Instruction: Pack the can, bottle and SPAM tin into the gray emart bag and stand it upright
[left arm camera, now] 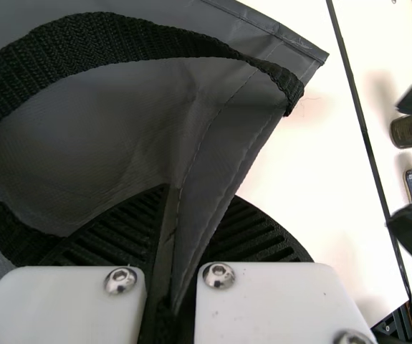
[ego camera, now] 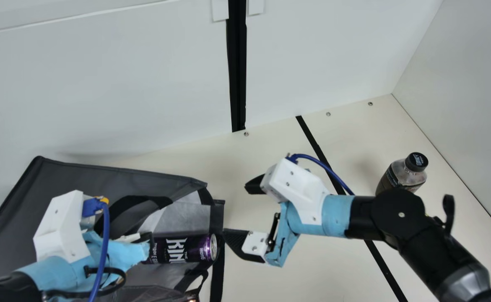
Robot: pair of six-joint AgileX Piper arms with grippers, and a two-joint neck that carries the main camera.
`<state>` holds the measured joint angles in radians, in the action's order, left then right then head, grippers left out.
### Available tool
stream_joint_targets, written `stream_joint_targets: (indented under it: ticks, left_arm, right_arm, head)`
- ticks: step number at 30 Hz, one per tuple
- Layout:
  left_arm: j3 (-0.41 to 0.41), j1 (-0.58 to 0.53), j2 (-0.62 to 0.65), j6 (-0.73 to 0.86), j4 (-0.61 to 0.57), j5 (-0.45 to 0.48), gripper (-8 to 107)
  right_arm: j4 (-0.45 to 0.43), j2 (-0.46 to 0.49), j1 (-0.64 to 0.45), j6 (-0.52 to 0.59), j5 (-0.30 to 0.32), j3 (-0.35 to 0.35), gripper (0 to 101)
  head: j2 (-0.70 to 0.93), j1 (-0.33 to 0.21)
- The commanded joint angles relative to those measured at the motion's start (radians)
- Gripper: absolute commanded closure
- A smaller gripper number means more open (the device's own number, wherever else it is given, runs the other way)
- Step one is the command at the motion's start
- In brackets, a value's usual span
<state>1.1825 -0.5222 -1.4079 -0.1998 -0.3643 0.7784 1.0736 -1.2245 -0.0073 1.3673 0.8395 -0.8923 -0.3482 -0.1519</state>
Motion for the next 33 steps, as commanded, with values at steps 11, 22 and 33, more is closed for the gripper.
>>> stream_joint_targets:
  ticks: [11, 22, 33]
  left_arm:
    - [0.000, 0.000, 0.000, 0.000, 0.000, 0.000, 107]
    - [0.000, 0.000, 0.000, 0.000, 0.000, 0.000, 107]
    - [0.000, 0.000, 0.000, 0.000, 0.000, 0.000, 107]
  right_arm:
    - [-0.066, 0.127, -0.185, -0.044, 0.075, 0.007, 6]
    - [-0.141, 0.203, -0.323, -0.093, 0.102, -0.003, 6]
    - [-0.329, 0.256, -0.377, -0.262, 0.024, -0.029, 6]
  head:
    - [-0.001, -0.023]
    - [-0.001, -0.023]
    - [-0.001, -0.023]
